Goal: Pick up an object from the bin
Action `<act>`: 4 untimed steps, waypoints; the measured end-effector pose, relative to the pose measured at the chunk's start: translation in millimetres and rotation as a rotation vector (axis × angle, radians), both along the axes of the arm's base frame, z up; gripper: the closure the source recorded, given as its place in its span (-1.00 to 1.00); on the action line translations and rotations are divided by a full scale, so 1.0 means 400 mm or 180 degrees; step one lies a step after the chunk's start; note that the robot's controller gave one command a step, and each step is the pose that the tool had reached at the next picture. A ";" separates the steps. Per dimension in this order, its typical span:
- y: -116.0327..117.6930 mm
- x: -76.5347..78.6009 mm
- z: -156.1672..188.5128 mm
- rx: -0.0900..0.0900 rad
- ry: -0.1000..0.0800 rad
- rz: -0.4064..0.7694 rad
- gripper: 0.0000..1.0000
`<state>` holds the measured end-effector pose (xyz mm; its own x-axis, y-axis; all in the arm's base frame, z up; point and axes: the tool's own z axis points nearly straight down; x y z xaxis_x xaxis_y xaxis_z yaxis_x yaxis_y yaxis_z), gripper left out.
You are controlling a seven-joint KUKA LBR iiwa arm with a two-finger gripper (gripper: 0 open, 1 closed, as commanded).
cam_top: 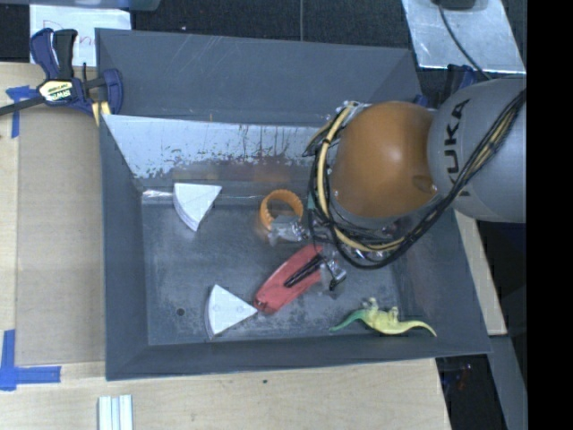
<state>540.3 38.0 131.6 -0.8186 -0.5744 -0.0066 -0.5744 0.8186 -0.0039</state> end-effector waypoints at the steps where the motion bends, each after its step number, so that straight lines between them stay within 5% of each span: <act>1: -0.007 0.032 -0.118 -0.0010 -0.0007 0.0745 -1.00; 2: -0.005 0.031 -0.147 -0.0013 -0.0010 0.1061 1.00; 4: -0.004 0.028 -0.096 -0.0008 -0.0006 0.1052 1.00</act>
Offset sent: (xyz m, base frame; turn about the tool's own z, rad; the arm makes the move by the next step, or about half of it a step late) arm 0.0110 -0.0009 -0.0616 -0.3374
